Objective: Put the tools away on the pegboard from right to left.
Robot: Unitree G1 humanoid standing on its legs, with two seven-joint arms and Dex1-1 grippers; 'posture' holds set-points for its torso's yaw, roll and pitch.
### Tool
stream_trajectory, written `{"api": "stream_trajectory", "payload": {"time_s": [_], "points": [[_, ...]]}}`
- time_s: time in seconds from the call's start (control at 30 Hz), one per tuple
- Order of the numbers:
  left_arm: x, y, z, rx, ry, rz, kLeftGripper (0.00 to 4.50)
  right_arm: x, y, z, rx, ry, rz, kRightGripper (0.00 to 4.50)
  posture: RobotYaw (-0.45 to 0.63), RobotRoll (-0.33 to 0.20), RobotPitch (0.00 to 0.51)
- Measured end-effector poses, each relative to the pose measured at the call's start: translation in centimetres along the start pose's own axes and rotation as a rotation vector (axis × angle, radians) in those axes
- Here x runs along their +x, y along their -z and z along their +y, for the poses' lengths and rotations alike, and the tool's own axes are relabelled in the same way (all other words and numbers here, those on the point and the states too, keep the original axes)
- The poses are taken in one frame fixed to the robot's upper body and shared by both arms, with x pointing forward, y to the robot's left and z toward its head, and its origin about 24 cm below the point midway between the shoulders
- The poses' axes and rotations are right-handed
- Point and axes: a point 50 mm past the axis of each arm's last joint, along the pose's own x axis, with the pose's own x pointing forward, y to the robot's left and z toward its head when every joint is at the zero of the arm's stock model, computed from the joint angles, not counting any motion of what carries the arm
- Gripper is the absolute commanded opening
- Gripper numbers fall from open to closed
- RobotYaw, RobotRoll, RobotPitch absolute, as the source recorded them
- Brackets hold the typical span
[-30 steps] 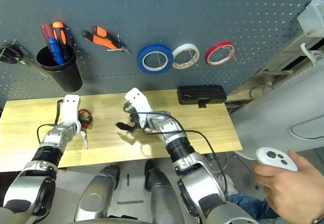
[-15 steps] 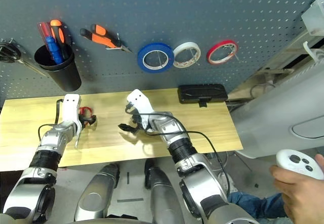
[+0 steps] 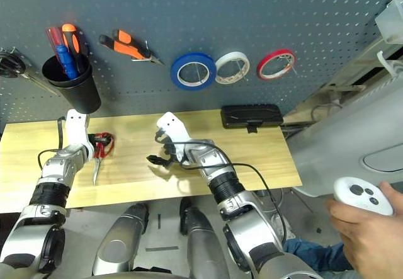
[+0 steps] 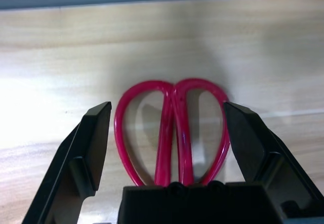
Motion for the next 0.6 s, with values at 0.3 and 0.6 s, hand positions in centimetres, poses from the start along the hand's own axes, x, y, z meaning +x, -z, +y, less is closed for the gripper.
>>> {"api": "stream_trajectory", "payload": {"time_s": [0.3,0.6], "points": [[0.1,0.2,-0.6,0.021,0.017,-0.001,4.09,-0.2,0.1,0.0,0.001,0.004,0.003,4.50,0.15,0.000,0.302],[0.2,1.4,-0.6,0.018,0.015,0.022,1.27,-0.3,0.1,0.1,0.001,0.003,0.001,4.50,0.14,0.000,0.310]]}}
